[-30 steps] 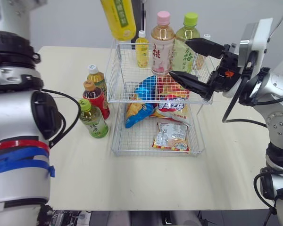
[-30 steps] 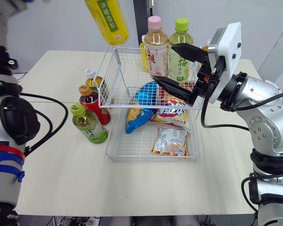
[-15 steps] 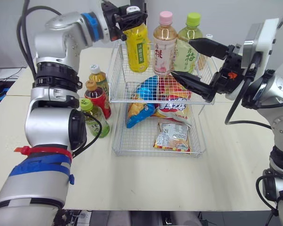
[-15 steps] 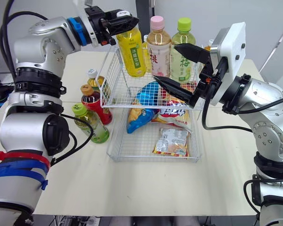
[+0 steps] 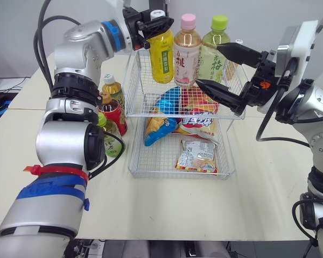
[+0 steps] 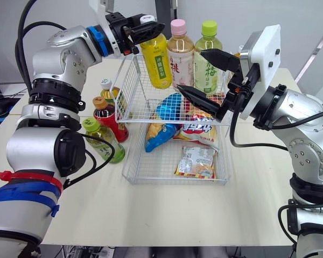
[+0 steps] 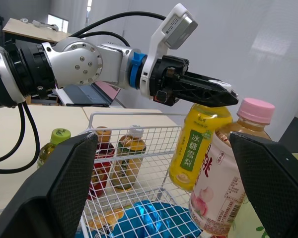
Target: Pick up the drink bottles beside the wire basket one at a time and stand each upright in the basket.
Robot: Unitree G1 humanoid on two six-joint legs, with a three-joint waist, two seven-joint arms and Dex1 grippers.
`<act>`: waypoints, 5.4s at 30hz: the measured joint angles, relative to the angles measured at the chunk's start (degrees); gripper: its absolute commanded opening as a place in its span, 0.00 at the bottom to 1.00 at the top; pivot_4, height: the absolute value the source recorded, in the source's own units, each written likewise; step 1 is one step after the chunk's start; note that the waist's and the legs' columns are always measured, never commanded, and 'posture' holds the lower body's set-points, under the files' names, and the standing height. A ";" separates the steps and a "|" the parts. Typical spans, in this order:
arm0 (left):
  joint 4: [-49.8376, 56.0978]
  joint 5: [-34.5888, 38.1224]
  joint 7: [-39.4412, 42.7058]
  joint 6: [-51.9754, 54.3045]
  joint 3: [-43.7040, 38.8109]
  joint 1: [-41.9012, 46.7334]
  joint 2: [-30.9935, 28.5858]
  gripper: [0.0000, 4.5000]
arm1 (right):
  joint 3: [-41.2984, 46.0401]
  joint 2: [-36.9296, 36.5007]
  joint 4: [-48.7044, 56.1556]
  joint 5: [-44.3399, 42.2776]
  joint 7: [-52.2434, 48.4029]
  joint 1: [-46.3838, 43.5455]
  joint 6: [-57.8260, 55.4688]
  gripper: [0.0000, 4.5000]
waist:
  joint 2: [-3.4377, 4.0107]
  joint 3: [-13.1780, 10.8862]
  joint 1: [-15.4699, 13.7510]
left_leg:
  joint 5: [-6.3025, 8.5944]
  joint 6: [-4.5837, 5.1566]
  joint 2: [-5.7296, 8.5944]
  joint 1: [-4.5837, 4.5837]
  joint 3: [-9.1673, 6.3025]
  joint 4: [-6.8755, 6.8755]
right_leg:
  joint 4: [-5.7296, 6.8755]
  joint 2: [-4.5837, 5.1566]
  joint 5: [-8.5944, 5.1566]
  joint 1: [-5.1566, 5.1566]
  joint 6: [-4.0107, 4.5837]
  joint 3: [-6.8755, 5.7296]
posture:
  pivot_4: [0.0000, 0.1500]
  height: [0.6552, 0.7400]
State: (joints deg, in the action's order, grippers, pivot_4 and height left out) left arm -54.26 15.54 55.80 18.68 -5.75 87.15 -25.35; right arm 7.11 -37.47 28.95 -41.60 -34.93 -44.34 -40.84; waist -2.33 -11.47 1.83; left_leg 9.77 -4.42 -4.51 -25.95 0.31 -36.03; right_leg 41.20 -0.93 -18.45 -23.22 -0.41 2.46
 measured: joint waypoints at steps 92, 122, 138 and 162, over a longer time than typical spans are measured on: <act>77.20 25.89 -25.34 20.81 -23.83 -72.35 -18.85 0.31 | -7.83 2.81 -13.96 0.02 -24.63 -7.47 4.91 1.00 | -0.11 0.17 0.02 | 0.01 0.03 -0.12 1.06 -0.07 0.28 | -0.24 0.01 -0.09 0.97 -0.02 -0.02 | 1.00 1.00; 43.73 33.46 2.23 28.66 2.42 -10.54 -15.93 0.31 | 6.84 -7.58 -1.26 -3.86 -10.88 4.15 -0.74 1.00 | -0.09 -0.08 -0.25 | 0.02 0.01 -0.03 0.91 0.03 0.31 | -0.34 0.01 -0.10 0.90 -0.04 0.01 | 1.00 1.00; 30.30 13.15 3.39 7.16 11.75 -11.03 7.27 0.31 | 13.17 -12.53 6.59 -9.40 -0.47 10.06 -4.89 1.00 | -0.01 -0.10 0.09 | 0.03 0.03 0.03 0.91 0.08 0.31 | -0.35 -0.01 -0.15 0.89 -0.12 0.12 | 1.00 1.00; 30.44 13.74 3.52 6.99 4.04 -9.07 10.18 0.99 | 12.06 -13.32 6.61 -11.37 -0.04 11.59 -3.46 1.00 | 0.01 -0.09 0.26 | 0.02 0.02 0.05 0.94 0.05 0.31 | -0.32 -0.01 -0.23 0.92 -0.28 0.11 | 1.00 1.00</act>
State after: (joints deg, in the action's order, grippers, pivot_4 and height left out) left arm -23.83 29.29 59.32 25.67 -1.71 78.08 -15.17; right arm 19.16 -50.80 35.56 -52.98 -34.96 -32.75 -44.30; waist -2.32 -11.57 2.09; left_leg 9.79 -4.40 -4.46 -25.01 0.36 -35.72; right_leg 40.88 -0.94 -18.69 -22.30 -0.69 2.57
